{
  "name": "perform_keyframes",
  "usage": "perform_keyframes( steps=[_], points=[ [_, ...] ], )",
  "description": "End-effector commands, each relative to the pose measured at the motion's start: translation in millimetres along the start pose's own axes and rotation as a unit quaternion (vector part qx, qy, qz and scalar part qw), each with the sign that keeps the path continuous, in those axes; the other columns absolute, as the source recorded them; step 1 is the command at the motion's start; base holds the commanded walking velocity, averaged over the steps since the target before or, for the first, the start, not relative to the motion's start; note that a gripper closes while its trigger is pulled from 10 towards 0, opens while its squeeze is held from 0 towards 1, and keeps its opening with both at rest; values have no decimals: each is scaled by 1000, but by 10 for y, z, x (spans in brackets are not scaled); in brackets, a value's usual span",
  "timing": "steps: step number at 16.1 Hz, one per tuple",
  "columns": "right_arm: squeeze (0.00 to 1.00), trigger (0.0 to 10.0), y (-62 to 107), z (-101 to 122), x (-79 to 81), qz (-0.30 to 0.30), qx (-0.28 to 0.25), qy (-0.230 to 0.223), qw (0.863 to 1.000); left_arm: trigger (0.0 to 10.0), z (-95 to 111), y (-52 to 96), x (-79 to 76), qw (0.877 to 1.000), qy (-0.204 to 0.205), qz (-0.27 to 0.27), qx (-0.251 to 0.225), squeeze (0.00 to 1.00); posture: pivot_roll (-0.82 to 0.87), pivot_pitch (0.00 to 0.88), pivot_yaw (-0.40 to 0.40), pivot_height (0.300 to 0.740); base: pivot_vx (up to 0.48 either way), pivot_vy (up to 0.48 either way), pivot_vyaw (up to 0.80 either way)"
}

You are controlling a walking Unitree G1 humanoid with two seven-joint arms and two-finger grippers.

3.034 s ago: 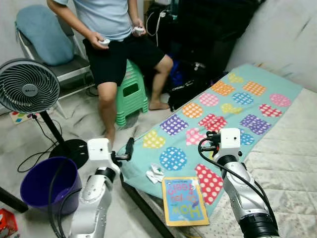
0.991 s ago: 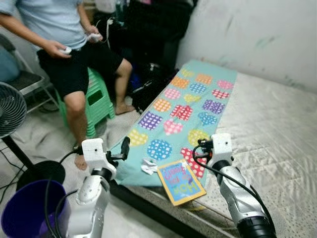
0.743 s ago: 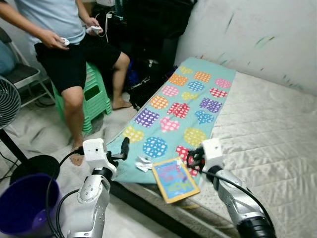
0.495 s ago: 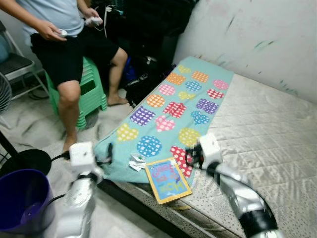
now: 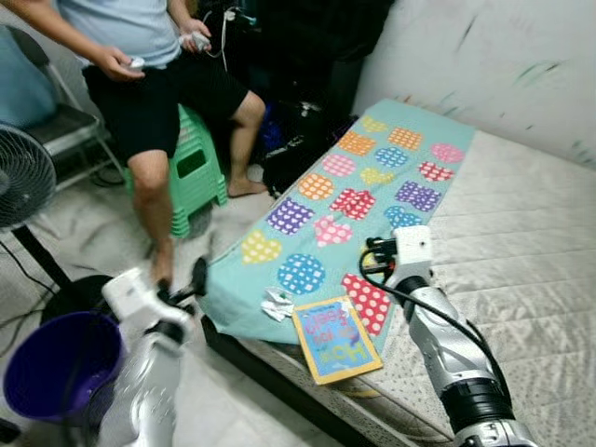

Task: Clean up the room

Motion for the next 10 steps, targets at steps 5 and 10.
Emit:
perform_keyframes(
  steps=[5, 10],
  points=[
    [0, 10000, -25, 81, -93, -3, -11, 29, 1000, 10000, 11, -107, -103, 999, -52, -7, 4, 0, -65, 0, -104, 740, 0, 0, 0],
    [0, 10000, -122, 127, 46, 29, -11, 44, 999, 10000, -25, -80, 76, 997, -55, 58, -13, 0, -23, 0, -175, 740, 0, 0, 0]
  ],
)
Point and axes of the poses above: a point about 5 cm out from each wrist's last joint towards the gripper, its own y axis pointing back from the gripper into the wrist, its own z axis along the axis of the wrist's last joint, x = y × z, the point moved 4 cm from there along -y, pointing out of the wrist towards the gripper, and after that the axes turned 10 degrees about -y, right-handed, at the moved point
